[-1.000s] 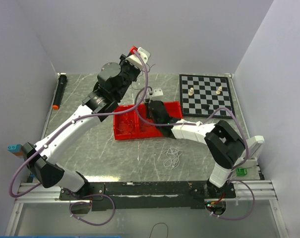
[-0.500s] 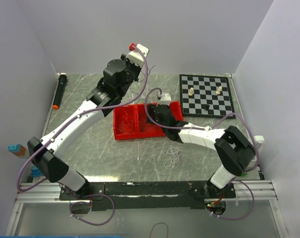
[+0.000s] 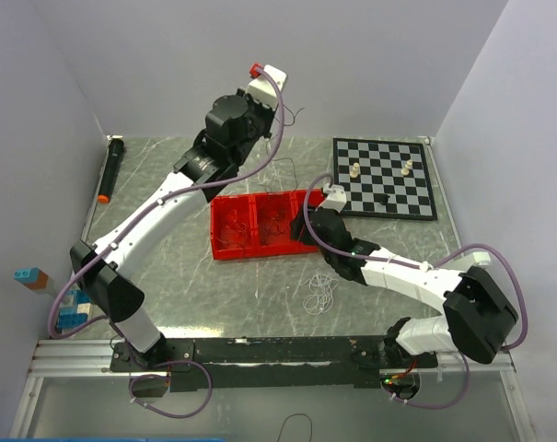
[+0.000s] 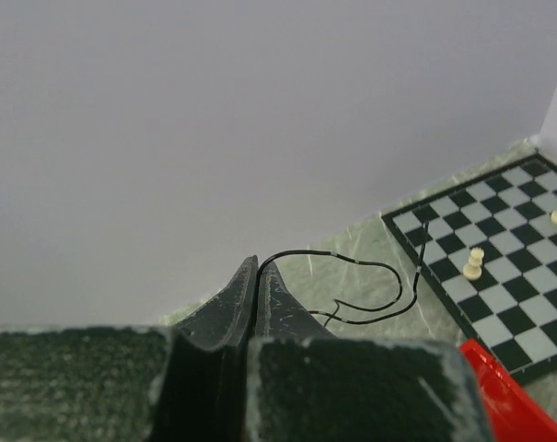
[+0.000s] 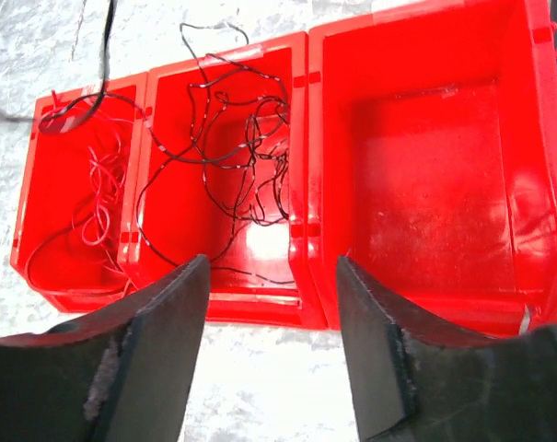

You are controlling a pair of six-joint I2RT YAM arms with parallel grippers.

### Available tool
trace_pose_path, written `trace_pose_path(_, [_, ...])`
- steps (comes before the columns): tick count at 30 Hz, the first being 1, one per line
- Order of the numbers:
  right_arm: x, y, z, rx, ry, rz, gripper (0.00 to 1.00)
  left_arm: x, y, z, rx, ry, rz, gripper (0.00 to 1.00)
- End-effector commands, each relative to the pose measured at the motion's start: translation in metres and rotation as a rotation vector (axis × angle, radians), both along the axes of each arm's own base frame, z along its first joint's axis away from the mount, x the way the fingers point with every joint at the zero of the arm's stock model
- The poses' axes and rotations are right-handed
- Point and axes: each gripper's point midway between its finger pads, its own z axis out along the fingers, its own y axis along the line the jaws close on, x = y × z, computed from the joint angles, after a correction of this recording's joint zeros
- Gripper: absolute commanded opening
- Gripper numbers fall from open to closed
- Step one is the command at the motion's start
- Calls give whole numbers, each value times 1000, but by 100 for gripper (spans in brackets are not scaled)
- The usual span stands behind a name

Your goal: Untangle the cables

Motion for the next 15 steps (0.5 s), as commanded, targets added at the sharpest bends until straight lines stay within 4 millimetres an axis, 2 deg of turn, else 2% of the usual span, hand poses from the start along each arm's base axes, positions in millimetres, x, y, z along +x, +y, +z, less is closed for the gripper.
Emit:
trace_pose_path(1, [-6, -6, 4, 35, -5, -1, 66, 5, -6, -27, 36, 20, 1, 1])
trace_pose_path(6, [-9, -2, 0, 24, 20, 23, 66, 20, -2, -45, 113, -15, 34, 1])
trace_pose_path(10, [-12, -7, 10, 59, -18, 17, 65, 22, -8, -61, 116, 39, 11, 1])
trace_pose_path(15, [-16, -22, 27, 73, -70, -14, 63, 18, -7, -103, 137, 119, 4, 1])
